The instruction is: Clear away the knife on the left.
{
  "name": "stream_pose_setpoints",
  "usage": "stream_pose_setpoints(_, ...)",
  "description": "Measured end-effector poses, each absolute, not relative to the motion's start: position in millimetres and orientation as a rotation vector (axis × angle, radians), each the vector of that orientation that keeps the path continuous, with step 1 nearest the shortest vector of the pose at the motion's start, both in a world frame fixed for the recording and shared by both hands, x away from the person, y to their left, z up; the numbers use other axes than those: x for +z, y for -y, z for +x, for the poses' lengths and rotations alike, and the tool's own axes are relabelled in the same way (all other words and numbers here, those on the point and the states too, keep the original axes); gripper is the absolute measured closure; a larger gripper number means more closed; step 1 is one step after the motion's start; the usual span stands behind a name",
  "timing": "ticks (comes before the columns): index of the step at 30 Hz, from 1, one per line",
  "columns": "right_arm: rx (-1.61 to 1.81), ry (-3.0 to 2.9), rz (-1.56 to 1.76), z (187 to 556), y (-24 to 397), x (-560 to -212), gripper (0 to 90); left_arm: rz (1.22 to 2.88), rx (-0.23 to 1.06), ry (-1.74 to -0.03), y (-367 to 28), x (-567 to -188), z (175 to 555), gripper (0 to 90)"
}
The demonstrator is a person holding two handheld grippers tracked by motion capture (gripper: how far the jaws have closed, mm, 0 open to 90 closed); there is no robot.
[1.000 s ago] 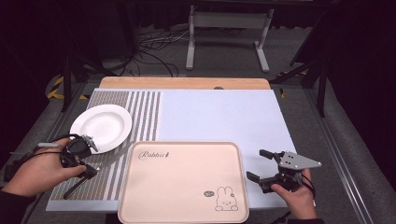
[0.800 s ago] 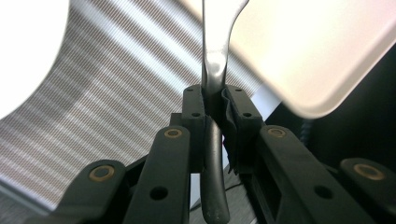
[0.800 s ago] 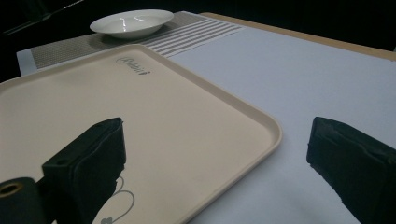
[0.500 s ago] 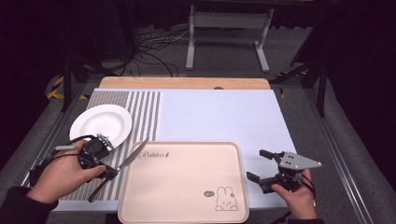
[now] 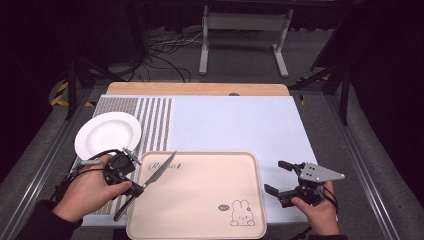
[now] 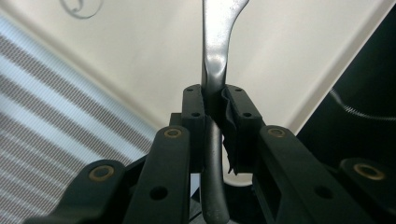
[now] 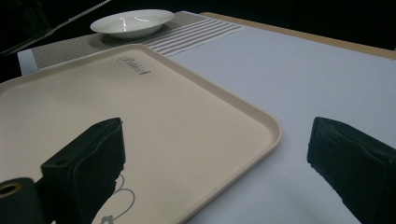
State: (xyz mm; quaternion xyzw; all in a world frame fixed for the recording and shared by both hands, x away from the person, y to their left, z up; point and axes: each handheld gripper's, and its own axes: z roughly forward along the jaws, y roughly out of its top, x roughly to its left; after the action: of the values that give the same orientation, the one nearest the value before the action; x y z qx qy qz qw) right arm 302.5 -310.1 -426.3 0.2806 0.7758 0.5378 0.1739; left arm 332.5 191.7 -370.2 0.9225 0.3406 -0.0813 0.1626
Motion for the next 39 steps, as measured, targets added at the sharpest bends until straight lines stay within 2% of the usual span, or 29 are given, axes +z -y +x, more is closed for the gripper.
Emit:
stream_pose_setpoints(16, 1.520, -2.209, 0.791, 302.3, 310.0, -427.3, 4.9, 2.620, -0.300, -0.979, -166.7, -387.9, 331.6, 80.1)
stream_pose_setpoints(21, 1.525, -2.215, 0.775, 301.7, 309.8, -427.0, 4.5, 2.618, -0.364, -0.975, -162.7, -401.5, 329.9, 80.0)
stream_pose_setpoints(39, 1.521, -2.216, 0.775, 301.6, 309.4, -427.5, 4.5, 2.625, -0.385, -1.056, -159.3, -424.6, 332.7, 80.0)
